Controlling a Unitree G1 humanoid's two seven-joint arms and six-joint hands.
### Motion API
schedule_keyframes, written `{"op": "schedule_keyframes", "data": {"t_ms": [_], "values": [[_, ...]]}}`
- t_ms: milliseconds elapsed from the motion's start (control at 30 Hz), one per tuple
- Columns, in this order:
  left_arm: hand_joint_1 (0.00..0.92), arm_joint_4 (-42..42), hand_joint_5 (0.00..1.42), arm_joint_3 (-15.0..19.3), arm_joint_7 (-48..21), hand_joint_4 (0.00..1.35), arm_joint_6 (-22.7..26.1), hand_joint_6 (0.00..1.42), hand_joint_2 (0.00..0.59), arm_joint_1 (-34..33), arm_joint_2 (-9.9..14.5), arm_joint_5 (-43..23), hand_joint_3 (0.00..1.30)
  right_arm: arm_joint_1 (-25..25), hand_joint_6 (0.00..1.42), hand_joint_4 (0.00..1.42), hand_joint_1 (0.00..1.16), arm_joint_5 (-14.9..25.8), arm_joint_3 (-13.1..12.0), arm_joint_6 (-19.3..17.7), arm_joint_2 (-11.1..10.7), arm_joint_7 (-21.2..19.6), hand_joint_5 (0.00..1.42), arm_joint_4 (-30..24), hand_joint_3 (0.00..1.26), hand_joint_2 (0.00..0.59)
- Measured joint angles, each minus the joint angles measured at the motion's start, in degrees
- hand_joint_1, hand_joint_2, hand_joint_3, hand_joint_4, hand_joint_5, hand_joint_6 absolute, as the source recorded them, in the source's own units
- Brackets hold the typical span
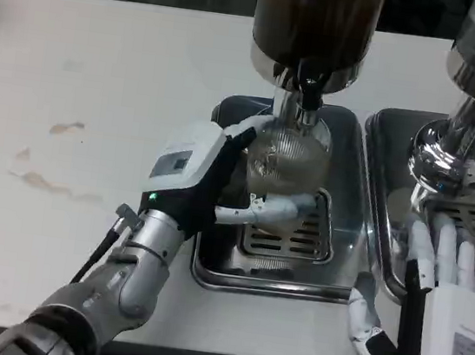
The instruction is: Grasp the cup under the faucet to collect the drink, then remove the cup.
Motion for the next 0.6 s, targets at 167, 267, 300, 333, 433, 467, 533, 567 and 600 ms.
{"op": "schedule_keyframes", "data": {"t_ms": [167,267,300,333,433,467,533,567,600], "values": [[0.259,0.0,0.43,0.2,0.0,0.27,-0.9,0.35,0.019,0.1,0.3,-0.1,0.18,-0.3,0.2,0.0,0.32,0.1,0.0,-0.1,-0.1,0.0,0.0,0.0,0.11,0.496],[0.171,0.0,0.35,0.3,-0.3,0.18,-1.5,0.29,0.001,0.1,0.3,-0.6,0.1,-0.7,0.2,0.0,0.32,0.2,0.0,-0.2,-0.2,0.0,0.0,0.2,0.11,0.495],[0.137,0.0,0.34,0.3,-0.3,0.16,-1.7,0.27,0.0,0.2,0.3,-0.8,0.08,-0.7,0.2,0.0,0.32,0.2,0.0,-0.2,-0.2,0.0,0.0,0.2,0.11,0.493],[0.129,0.0,0.33,0.3,-0.3,0.16,-1.9,0.27,0.0,0.2,0.3,-0.8,0.08,-0.8,0.2,0.0,0.31,0.2,0.0,-0.2,-0.2,0.0,0.0,0.2,0.11,0.492],[0.08,-0.1,0.33,0.6,-0.5,0.15,-2.9,0.26,0.0,0.3,0.4,-1.4,0.08,-1.0,0.2,0.0,0.31,0.2,0.0,-0.2,-0.3,0.0,0.0,0.2,0.11,0.49],[0.077,-0.2,0.33,0.7,-0.5,0.14,-3.5,0.25,0.0,0.3,0.6,-1.9,0.08,-1.1,0.2,0.0,0.31,0.3,0.0,-0.3,-0.3,0.0,0.0,0.2,0.11,0.489],[0.062,-0.5,0.33,0.9,-0.5,0.14,-4.0,0.25,0.0,0.5,1.0,-2.2,0.07,-1.2,0.2,0.0,0.31,0.3,0.0,-0.4,-0.4,0.0,0.0,0.3,0.11,0.488],[0.049,-0.8,0.33,1.1,-0.4,0.15,-4.6,0.25,0.0,0.8,1.4,-2.3,0.07,-1.3,0.2,0.0,0.31,0.3,0.0,-0.4,-0.4,0.0,0.0,0.4,0.11,0.488],[0.035,-1.1,0.33,1.2,-0.2,0.15,-5.2,0.25,0.0,1.2,1.7,-2.4,0.07,-1.3,0.2,0.0,0.31,0.4,-0.1,-0.4,-0.4,0.0,0.0,0.5,0.11,0.488]]}}
